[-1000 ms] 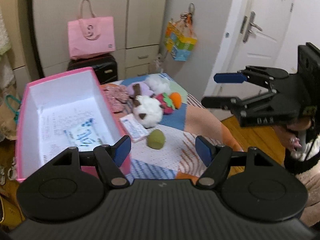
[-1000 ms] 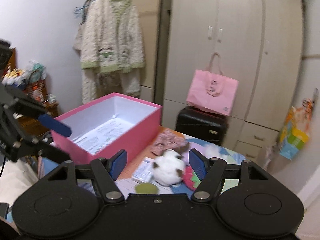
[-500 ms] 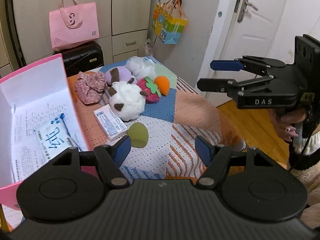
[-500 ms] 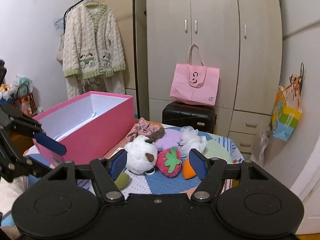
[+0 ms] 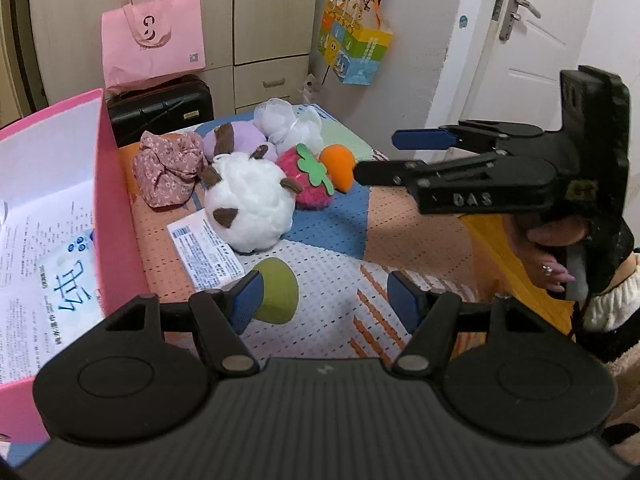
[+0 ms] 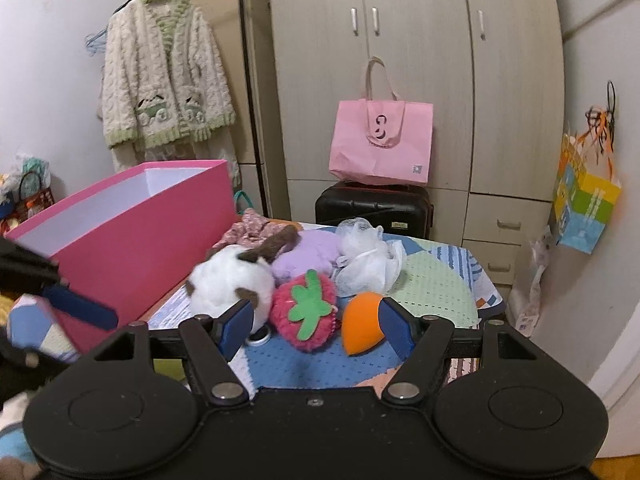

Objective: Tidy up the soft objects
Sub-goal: 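Reach the left tool to the green sponge while the right tool approaches the orange sponge, then close the left tool on the green sponge while the right tool grasps the orange sponge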

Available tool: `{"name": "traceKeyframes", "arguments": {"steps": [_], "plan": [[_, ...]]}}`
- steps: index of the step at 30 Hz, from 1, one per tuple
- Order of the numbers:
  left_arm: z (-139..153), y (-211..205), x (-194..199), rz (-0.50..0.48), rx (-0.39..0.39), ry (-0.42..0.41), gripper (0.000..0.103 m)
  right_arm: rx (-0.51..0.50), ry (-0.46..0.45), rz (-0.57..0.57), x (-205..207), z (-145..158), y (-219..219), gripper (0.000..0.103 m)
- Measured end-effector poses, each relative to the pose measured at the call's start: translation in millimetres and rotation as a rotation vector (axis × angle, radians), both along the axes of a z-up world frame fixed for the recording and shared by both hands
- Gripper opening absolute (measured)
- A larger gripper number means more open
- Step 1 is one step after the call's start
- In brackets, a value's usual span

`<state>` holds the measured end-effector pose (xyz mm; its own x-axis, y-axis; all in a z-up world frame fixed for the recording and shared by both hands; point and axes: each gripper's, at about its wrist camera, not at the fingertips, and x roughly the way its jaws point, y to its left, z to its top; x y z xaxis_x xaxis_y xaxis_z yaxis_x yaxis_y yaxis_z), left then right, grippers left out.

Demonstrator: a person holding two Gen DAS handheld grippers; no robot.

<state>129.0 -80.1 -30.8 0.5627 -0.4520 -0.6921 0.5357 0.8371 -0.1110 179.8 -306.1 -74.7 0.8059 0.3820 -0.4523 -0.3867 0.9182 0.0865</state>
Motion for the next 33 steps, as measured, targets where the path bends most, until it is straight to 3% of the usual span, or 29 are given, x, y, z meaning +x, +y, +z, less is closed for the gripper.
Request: {"name": "traceKeyframes", "arguments": {"steps": [6,9,14,22,25,28,29,30,33], "plan": [[-16,-7,3,0.059,0.014,-0.037,0.067,0.043,0.040,-0.073,25,-16,-11,0.073],[-24,-10,5,0.094,0.037,-0.072,0.067,0.030,0.044,-0.099,33,-21,-13,0.063],[-34,-13,9,0.153,0.076,-0.108,0.067,0.026,0.056,-0.106,42,-26,-12,0.059],[-46,-17,10,0.162,0.106,-0.103,0.066,0.017,0.113,-0.107,55,-38,-8,0.059],[-53,-20,16,0.174,0.142,-0.072,0.065,0.057,0.135,-0.108,59,-43,-10,0.059],[-55,-15,22,0.191,0.119,-0.048,0.060,0.090,0.159,-0.126,64,-47,-12,0.059],[-54,-15,21,0.194,0.117,-0.051,0.056,0.086,0.167,-0.128,65,-49,-12,0.057],[-54,-15,21,0.194,0.111,-0.052,0.054,0.086,0.166,-0.121,65,-49,-12,0.040],[-56,-13,20,0.194,0.094,-0.058,0.049,0.114,0.114,-0.100,53,-45,-12,0.040]]}}
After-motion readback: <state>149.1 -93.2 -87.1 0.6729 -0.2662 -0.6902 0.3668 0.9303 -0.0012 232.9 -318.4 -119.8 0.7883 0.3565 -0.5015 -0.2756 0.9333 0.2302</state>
